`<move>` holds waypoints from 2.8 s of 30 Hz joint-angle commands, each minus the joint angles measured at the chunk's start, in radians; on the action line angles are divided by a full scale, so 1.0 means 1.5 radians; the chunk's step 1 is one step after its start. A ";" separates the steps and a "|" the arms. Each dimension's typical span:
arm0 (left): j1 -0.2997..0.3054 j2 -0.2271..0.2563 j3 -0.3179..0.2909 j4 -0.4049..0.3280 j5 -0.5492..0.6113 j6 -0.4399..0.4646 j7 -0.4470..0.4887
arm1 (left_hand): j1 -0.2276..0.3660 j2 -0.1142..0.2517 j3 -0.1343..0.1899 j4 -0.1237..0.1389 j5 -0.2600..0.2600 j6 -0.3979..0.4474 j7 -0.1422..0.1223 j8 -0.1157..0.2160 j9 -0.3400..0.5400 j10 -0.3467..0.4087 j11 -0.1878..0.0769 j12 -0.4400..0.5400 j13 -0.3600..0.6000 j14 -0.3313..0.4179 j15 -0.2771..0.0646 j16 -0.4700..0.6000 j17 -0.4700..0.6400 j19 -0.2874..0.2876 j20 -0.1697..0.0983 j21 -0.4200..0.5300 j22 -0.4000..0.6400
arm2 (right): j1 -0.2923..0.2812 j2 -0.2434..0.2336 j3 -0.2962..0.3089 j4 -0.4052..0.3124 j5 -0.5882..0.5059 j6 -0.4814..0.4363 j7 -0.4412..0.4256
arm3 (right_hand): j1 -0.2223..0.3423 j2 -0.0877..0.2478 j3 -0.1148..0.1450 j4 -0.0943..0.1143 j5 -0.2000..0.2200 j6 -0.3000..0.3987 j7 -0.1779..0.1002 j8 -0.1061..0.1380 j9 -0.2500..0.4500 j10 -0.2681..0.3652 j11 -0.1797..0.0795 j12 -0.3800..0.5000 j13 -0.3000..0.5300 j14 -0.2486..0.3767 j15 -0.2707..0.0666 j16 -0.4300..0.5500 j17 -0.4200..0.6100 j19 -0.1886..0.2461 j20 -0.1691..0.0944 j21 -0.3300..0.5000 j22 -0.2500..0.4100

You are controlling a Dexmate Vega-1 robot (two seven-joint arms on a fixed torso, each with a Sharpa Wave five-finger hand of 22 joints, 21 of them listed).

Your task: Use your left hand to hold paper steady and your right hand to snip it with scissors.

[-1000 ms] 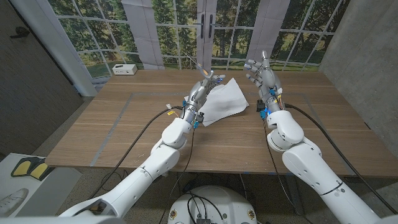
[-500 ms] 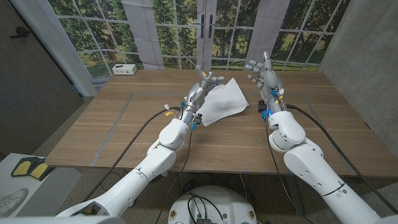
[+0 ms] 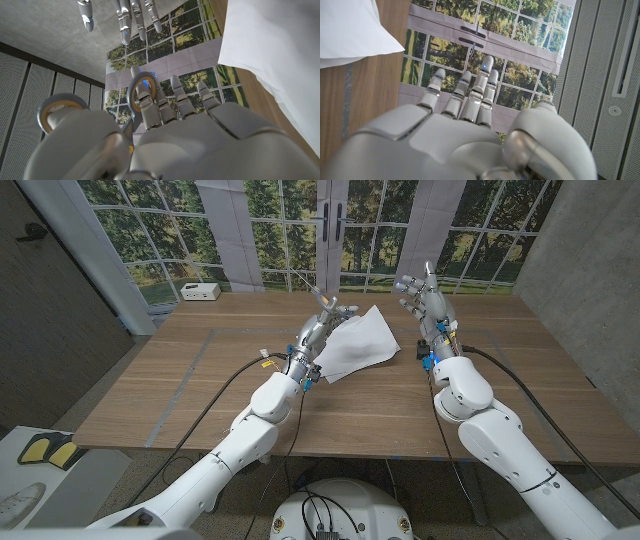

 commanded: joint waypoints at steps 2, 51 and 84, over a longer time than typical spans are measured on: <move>0.031 0.023 -0.009 -0.039 -0.009 0.005 0.002 | -0.005 0.003 -0.005 -0.001 0.004 -0.021 0.022 0.003 0.003 0.005 0.001 0.002 0.001 0.004 -0.045 -0.004 -0.001 0.001 0.004 -0.003 0.003 | 0.008 -0.021 0.007 0.005 -0.005 -0.025 0.006 | 0.003 0.007 -0.001 -0.002 0.003 -0.003 0.003 -0.005 0.003 -0.007 -0.001 -0.002 0.004 0.000 0.000 0.002 0.000 0.001 -0.001 0.000 0.002; 0.065 0.057 0.008 -0.093 -0.032 0.035 -0.031 | 0.000 0.011 -0.005 -0.003 0.017 -0.030 0.014 0.004 -0.002 -0.003 -0.008 0.004 -0.005 0.007 -0.048 -0.019 -0.011 0.001 0.005 -0.008 0.002 | 0.034 -0.106 0.011 0.081 -0.077 -0.050 0.064 | 0.143 0.076 0.069 -0.088 -0.001 -0.033 -0.029 -0.085 0.009 -0.096 -0.021 -0.029 0.016 -0.089 -0.048 -0.005 -0.011 -0.007 -0.068 0.000 0.000; 0.043 0.069 0.023 -0.106 -0.037 0.064 -0.062 | 0.009 0.017 -0.003 -0.004 0.024 -0.026 0.012 0.007 -0.005 0.000 -0.012 0.009 -0.007 0.010 -0.052 -0.026 -0.015 0.004 0.005 -0.010 0.002 | 0.030 -0.216 0.000 0.014 -0.232 -0.230 0.040 | 0.240 0.089 0.142 -0.159 -0.029 -0.083 -0.083 -0.159 0.019 -0.301 -0.035 -0.105 0.029 -0.240 -0.010 -0.009 -0.007 -0.065 -0.052 -0.002 0.002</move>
